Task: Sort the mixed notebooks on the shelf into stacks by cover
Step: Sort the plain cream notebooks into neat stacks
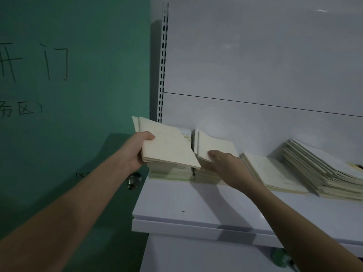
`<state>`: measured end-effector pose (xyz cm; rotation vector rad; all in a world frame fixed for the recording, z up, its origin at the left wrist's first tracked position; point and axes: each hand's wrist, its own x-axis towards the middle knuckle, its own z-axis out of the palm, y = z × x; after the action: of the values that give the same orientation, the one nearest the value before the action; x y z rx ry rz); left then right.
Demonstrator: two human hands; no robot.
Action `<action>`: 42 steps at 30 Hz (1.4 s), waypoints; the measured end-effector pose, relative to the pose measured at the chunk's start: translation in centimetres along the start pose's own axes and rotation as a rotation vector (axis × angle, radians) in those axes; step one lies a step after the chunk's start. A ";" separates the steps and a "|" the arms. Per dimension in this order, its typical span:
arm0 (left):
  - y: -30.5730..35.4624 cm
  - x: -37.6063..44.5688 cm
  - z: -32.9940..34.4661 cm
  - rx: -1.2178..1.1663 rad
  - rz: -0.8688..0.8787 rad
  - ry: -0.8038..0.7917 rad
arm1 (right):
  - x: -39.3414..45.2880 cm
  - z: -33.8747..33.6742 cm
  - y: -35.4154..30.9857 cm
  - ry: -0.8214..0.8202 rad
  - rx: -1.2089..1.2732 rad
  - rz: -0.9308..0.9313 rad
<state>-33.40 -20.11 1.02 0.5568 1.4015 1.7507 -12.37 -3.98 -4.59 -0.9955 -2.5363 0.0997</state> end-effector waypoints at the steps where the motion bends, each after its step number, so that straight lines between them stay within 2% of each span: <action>1: -0.1 0.0 -0.1 0.011 -0.003 -0.006 | -0.3 -0.2 0.1 0.017 0.030 0.007; 3: -0.3 0.0 -0.3 0.016 -0.018 -0.023 | -0.9 -0.6 0.0 0.135 0.153 0.040; 6: -0.5 0.2 -0.2 0.011 -0.046 -0.052 | -0.8 -1.9 -1.5 0.410 0.496 0.166; 8: -0.7 0.4 0.3 0.004 -0.049 -0.085 | -1.1 -2.9 -3.3 0.503 0.572 0.158; 11: -1.1 0.7 1.4 0.000 -0.007 -0.133 | -2.2 -3.6 -6.1 0.433 0.498 -0.017; 14: -1.6 0.7 2.4 -0.013 -0.037 -0.217 | -2.9 -2.7 -8.2 0.346 0.236 -0.288; 16: -1.7 0.3 2.6 -0.056 -0.046 -0.281 | -2.8 -2.2 -8.8 0.274 0.133 -0.361; 18: -1.6 0.4 2.5 -0.092 -0.015 -0.269 | -2.7 -2.3 -9.0 0.177 0.160 -0.363; 20: -1.5 0.8 2.2 -0.068 0.020 -0.196 | -2.8 -2.7 -8.6 0.146 0.261 -0.287; 23: -1.6 1.0 2.6 -0.072 0.012 -0.158 | -3.1 -3.2 -7.3 0.306 0.398 -0.031; 24: -1.7 0.8 3.0 -0.081 0.001 -0.154 | -3.3 -3.5 -6.9 0.314 0.499 0.081; 28: -2.6 0.1 5.8 -0.056 -0.022 -0.152 | -4.4 -4.7 -4.8 0.098 1.222 0.399; 30: -3.4 -0.3 7.6 -0.044 -0.026 -0.173 | -5.1 -5.0 -2.9 0.078 1.384 0.468; 34: -5.1 -0.9 12.3 -0.057 -0.028 -0.215 | -6.5 -5.3 2.2 0.133 1.506 0.493; 37: -6.0 -1.0 17.0 -0.051 -0.031 -0.311 | -7.6 -6.2 6.3 0.213 1.520 0.520; 39: -6.8 -1.0 20.4 -0.027 -0.034 -0.355 | -8.1 -7.0 9.4 0.294 1.476 0.542; 42: -9.8 -0.7 24.9 -0.008 -0.036 -0.293 | -8.8 -8.0 14.1 0.353 1.299 0.587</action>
<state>-11.14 -5.31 -1.06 0.7462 1.1907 1.5724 5.59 -0.01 -3.40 -0.9494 -1.2704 1.3620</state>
